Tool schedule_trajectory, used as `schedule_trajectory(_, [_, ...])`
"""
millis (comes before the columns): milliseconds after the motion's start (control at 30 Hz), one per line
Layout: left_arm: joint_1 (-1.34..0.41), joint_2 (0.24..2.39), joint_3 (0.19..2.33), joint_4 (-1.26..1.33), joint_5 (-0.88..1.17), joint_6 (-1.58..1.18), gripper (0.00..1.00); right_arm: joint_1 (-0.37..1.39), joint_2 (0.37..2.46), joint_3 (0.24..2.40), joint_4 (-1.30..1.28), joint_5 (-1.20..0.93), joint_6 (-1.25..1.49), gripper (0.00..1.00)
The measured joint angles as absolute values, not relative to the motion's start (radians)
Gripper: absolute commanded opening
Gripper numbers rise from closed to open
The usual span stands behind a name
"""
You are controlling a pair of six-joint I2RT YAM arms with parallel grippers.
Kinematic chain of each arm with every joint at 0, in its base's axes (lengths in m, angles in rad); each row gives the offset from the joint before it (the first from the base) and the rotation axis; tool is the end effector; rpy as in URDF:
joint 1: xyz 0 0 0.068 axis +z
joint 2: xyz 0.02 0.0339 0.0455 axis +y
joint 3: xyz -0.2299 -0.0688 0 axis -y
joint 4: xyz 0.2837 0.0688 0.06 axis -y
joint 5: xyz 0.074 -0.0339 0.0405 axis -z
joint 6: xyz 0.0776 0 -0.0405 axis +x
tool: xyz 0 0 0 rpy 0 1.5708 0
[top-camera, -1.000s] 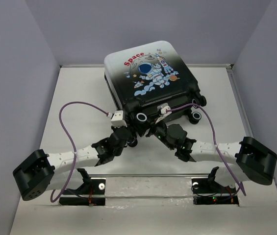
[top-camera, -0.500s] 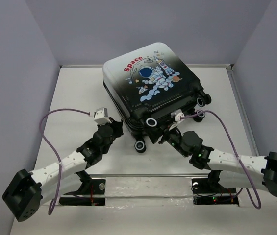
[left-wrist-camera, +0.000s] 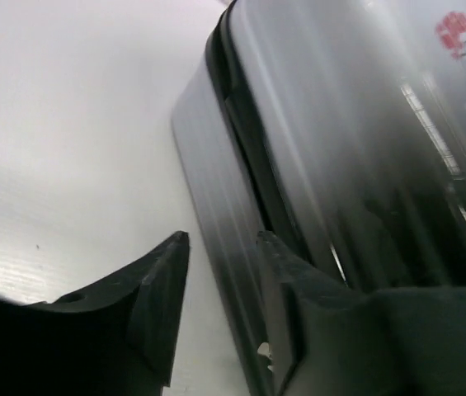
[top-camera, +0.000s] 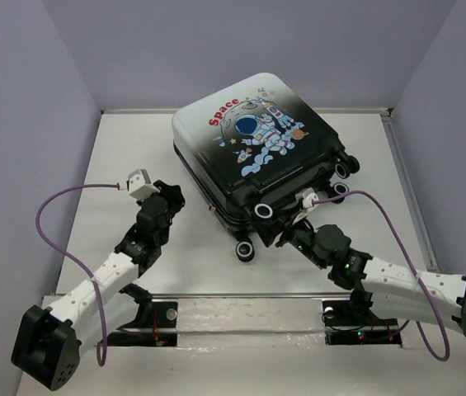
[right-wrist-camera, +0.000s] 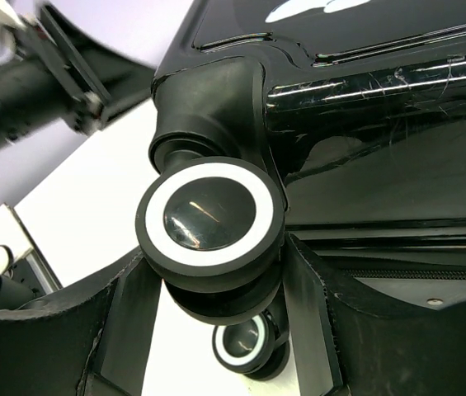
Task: Pack the luggage
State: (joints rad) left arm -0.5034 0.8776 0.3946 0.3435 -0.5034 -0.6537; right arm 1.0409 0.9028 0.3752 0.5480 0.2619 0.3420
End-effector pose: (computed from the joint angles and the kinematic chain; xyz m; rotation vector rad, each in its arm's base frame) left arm 0.2745 -0.1085 0.1920 -0.4979 1.6378 -0.4345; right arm 0.1699 0.2503 0.2060 -0.3470 1.5829 0.8823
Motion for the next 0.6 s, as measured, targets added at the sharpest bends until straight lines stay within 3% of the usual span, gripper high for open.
schedule_trajectory(33, [-0.503, 0.855, 0.402, 0.336, -0.499, -0.652, 0.73, 1.041, 0.907, 0.375, 0.552, 0.258, 0.344, 0.07])
schedule_trajectory(100, [-0.504, 0.760, 0.423, 0.298, -0.490, -0.647, 0.83, 1.042, 0.926, 0.379, 0.566, 0.249, 0.347, 0.07])
schedule_trajectory(267, [-0.503, 0.545, 0.503, 0.226, -0.467, -0.635, 0.86, 1.079, 1.028, 0.429, 0.594, 0.260, 0.339, 0.07])
schedule_trajectory(433, [-0.502, 0.482, 0.657, 0.142, -0.384, -0.614, 0.86, 1.163, 1.174, 0.544, 0.598, 0.310, 0.296, 0.07])
schedule_trajectory(467, [-0.502, 0.482, 0.680, 0.128, -0.366, -0.609, 0.86, 1.186, 1.218, 0.579, 0.598, 0.312, 0.285, 0.11])
schedule_trajectory(533, [-0.502, 0.480, 0.708, 0.097, -0.336, -0.598, 0.99, 1.220, 1.279, 0.640, 0.579, 0.324, 0.257, 0.22])
schedule_trajectory(567, [-0.502, 0.475, 0.724, 0.071, -0.312, -0.588, 0.99, 1.237, 1.311, 0.685, 0.556, 0.330, 0.237, 0.50])
schedule_trajectory(600, [-0.502, 0.472, 0.732, 0.054, -0.303, -0.580, 0.99, 1.261, 1.350, 0.734, 0.535, 0.335, 0.210, 0.66])
